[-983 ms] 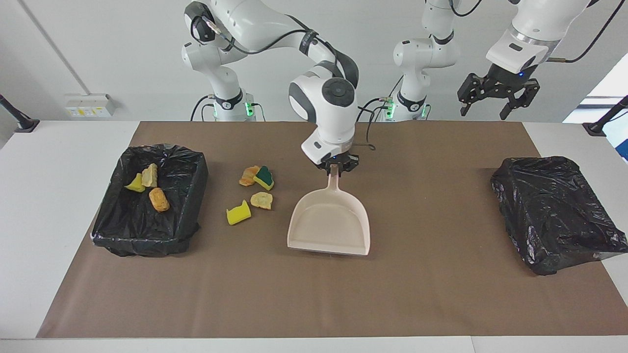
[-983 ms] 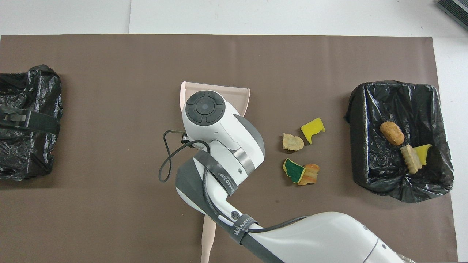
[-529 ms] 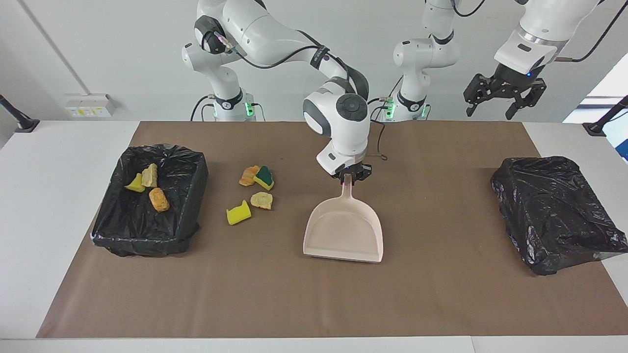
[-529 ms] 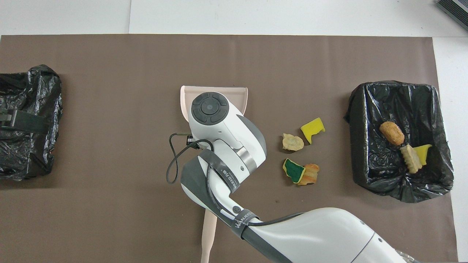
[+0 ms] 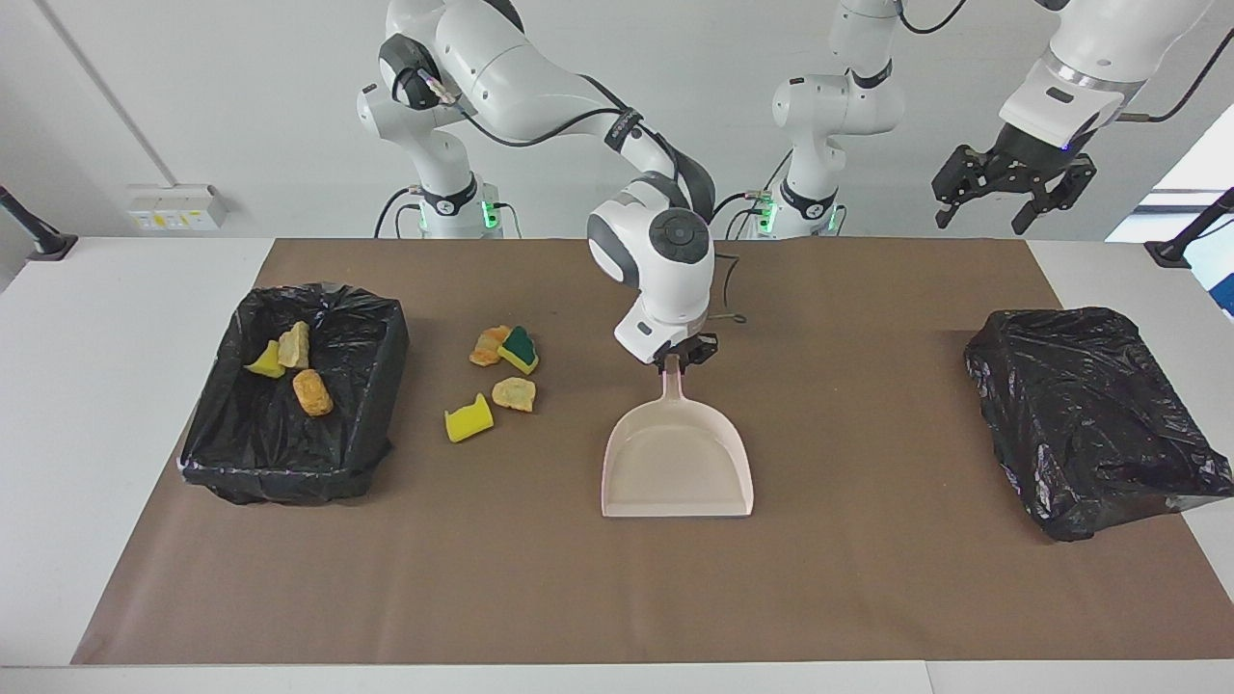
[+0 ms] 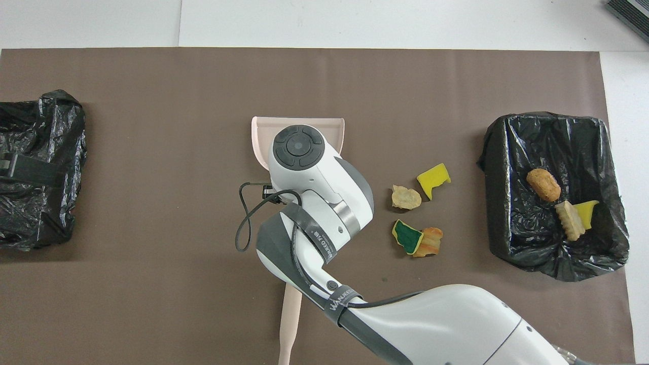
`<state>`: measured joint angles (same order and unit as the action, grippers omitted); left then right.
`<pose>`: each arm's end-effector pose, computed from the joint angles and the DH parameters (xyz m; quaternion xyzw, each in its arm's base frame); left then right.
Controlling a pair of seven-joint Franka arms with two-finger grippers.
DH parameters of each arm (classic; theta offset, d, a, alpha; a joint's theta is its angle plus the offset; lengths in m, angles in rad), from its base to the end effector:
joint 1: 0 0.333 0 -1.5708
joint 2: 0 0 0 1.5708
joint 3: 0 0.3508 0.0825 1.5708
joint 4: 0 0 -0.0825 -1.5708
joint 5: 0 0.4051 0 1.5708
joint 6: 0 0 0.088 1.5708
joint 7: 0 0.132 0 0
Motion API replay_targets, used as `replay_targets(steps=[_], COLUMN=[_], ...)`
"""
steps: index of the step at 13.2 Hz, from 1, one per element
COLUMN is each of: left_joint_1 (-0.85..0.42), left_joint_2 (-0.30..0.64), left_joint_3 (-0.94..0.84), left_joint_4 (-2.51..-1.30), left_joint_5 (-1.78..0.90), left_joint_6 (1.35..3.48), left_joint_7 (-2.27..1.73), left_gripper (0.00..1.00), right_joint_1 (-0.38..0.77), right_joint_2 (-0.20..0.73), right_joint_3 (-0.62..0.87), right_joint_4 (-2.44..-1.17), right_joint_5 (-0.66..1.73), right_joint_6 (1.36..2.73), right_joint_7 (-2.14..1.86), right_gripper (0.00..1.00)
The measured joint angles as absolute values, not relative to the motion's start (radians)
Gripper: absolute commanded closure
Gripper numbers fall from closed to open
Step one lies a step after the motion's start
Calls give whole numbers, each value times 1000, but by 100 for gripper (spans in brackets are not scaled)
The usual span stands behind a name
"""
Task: Sweep and dump trash in bin
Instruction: 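Release the dustpan and withdraw the right gripper toward the robot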
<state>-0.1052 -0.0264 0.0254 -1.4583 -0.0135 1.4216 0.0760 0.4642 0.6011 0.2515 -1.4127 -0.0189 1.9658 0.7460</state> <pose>0.5477 -0.0455 0.6908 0.9969 -0.0788 -0.0052 0.0070 0.5885 0.4637 0.3512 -0.9975 0.0315 0.0527 0.0364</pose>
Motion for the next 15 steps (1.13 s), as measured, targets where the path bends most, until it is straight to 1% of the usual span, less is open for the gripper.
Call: replay_targets(steps=[1,2,3,6,8,11,13,15], left_joint_1=[-105,-105,-107,-110,-110,-110,-110,-110], left_joint_2=[-28,-31,-33,-38,-38,-38,-38,-38], left_joint_3=[26,26,26,28,31,32,33,33], left_joint_4=[-1458,-1458,-1458,-1458,-1458,-1458,-1458,-1458], left_joint_5=[-13,-14,-14,-14,-14,-14,-14,-14], left_joint_6=[1422,1422,1422,1422,1421,1419,1419,1419], left_joint_7=[76,76,76,75,75,75,75,75], left_gripper=[0,0,0,0,0,0,0,0], right_joint_1=[464,464,464,464,465,471,491,549], right_joint_2=[601,601,601,586,545,422,306,194], right_joint_3=[251,251,251,251,252,259,264,266], right_joint_4=[-1414,-1414,-1414,-1410,-1409,-1428,-1509,-1641], right_joint_5=[-19,-19,-19,-19,-19,7,81,136], right_joint_6=[1967,1967,1967,1961,1908,1770,1723,1723], right_joint_7=[747,748,748,748,748,780,804,855], right_gripper=[38,2,0,0,0,0,0,0])
